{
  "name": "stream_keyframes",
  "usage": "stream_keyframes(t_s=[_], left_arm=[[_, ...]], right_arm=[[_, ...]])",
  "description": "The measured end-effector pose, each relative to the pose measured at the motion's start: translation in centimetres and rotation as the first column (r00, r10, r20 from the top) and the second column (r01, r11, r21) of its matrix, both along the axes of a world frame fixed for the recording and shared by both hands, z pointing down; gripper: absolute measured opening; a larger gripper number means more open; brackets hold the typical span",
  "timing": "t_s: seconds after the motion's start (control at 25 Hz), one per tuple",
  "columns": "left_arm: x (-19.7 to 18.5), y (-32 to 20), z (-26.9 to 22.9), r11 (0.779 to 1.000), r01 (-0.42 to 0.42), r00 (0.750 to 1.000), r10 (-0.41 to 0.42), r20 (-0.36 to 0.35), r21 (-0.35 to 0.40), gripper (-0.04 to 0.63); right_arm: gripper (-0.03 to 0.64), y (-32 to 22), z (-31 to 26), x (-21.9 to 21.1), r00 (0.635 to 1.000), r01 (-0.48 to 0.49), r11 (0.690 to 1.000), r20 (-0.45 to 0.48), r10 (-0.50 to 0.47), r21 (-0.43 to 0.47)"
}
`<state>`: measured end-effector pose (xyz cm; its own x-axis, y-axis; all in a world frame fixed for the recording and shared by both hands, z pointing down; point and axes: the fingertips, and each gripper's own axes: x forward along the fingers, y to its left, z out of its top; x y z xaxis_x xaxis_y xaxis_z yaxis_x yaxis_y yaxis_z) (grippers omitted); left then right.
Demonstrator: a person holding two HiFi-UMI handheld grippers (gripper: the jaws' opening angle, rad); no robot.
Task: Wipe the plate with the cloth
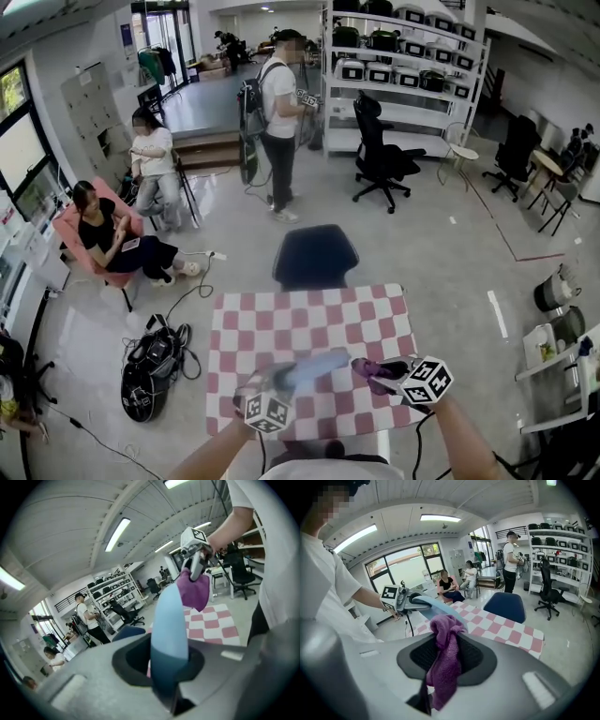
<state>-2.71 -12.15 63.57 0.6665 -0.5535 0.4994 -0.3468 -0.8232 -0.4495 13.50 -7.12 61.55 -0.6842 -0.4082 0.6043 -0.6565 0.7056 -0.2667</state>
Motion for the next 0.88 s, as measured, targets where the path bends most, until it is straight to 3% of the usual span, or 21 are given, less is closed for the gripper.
stream_keyframes(t_s=[0.4,0.52,0.72,0.88], left_arm=[[3.4,3.0,1.0,0.981,0.115,0.991,-0.123,-0.043,-0.157,0.051],[4.5,4.6,0.9,0.963,0.146,0.985,-0.164,-0.059,-0.226,0.051],[4.2,6.3,2.4,0.934,0.204,0.975,-0.22,-0.025,-0.292,0.051],[4.1,7.7,1.6,0.891,0.248,0.951,-0.298,-0.079,-0.38,0.051]], right_arm=[[0.106,3.1,2.5,2.3,0.998,0.05,0.999,0.026,-0.051,0.005],[0.106,4.0,2.4,3.8,0.998,0.049,0.999,0.028,-0.05,0.008],[0.106,4.6,2.9,3.4,0.997,0.067,0.997,0.039,-0.068,0.031],[0.107,5.5,2.9,2.8,0.994,0.098,0.994,0.044,-0.1,0.041]])
